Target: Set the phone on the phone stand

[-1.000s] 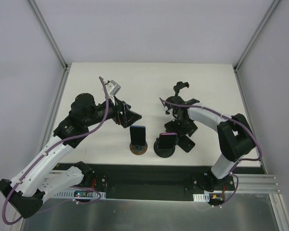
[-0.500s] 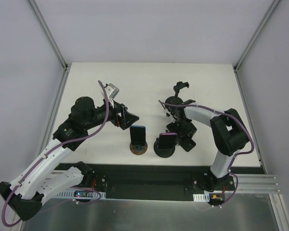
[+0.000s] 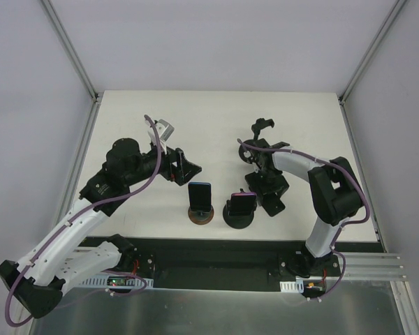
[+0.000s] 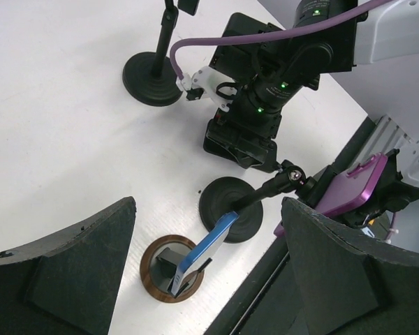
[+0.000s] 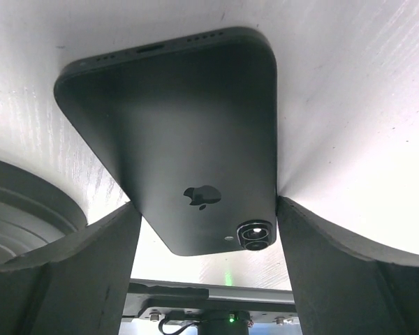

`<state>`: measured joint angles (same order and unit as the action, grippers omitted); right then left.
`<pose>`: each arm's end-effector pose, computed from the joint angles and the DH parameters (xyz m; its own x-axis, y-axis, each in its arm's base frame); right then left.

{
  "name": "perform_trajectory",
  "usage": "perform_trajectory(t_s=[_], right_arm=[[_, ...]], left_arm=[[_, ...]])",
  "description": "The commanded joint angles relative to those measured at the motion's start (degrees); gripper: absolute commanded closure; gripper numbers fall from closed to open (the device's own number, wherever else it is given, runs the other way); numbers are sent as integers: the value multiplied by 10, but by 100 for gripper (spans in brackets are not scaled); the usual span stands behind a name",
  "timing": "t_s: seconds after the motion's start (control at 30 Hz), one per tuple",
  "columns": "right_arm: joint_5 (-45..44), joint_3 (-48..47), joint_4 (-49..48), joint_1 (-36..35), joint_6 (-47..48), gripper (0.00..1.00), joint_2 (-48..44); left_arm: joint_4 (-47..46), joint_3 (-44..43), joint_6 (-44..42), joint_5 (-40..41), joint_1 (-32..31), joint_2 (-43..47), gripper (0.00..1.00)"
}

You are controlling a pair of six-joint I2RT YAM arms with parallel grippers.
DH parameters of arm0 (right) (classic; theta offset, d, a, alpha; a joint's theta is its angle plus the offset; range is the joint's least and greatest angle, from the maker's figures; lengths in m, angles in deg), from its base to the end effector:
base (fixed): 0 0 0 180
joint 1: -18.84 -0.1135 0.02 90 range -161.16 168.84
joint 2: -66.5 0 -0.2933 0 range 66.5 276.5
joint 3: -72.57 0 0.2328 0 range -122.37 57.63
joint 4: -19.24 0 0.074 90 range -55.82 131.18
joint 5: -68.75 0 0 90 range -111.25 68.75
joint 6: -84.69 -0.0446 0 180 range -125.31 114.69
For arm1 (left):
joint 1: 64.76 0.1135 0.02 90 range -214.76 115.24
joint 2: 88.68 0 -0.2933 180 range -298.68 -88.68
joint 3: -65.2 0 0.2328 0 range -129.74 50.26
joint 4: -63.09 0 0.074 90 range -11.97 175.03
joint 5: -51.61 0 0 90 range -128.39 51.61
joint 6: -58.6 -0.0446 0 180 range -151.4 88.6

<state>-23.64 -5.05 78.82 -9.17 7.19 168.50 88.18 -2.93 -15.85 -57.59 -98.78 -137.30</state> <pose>0.2706 0.1418 0.1864 -0.7564 -0.6473 -0.0938 -0.6443 0.7621 -0.0633 0.1253 -0.1023 0.4000 -0.2920 -0.1083 -0.9503 0.7488 0.5923 -0.2976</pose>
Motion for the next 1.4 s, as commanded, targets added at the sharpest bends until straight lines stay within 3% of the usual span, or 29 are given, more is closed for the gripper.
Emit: perform_trajectory(t_s=[0.0, 0.13, 0.23, 0.27, 0.53, 0.57, 0.83, 1.13, 1.2, 1.23, 1.27, 1.37], right_arm=[[-11, 1, -47, -8, -12, 19, 3], [-18, -3, -45, -10, -7, 22, 8], [-37, 1, -53, -9, -6, 42, 3], [-33, 4, -59, -9, -5, 54, -2], [7, 56, -140, -9, 5, 99, -101], [9, 63, -148, -9, 3, 100, -109], [43, 136, -237, 1, 5, 100, -198], [80, 139, -223, 18, -8, 97, -221], [52, 119, -197, 17, -4, 72, -218], [50, 115, -184, 18, 0, 38, -216], [47, 105, -180, 18, 4, 29, -213], [51, 76, -149, 20, 13, 20, -175]], left_arm=[[-10, 3, -1, 7, 6, -9, 16], [-15, 0, 7, 7, 6, -20, 16], [-15, -12, 22, -8, 6, -31, 16], [-14, -20, 30, -17, 5, -34, 16], [-32, -39, 98, -41, 7, -62, 16], [-35, -41, 119, -41, 9, -72, 16], [-78, -52, 223, -72, 27, -142, 17], [-136, -63, 306, -133, 33, -237, 22], [-147, -57, 308, -125, 33, -229, 22], [-150, -52, 306, -120, 33, -225, 22], [-151, -49, 302, -117, 33, -216, 21], [-151, -42, 301, -111, 33, -206, 21]])
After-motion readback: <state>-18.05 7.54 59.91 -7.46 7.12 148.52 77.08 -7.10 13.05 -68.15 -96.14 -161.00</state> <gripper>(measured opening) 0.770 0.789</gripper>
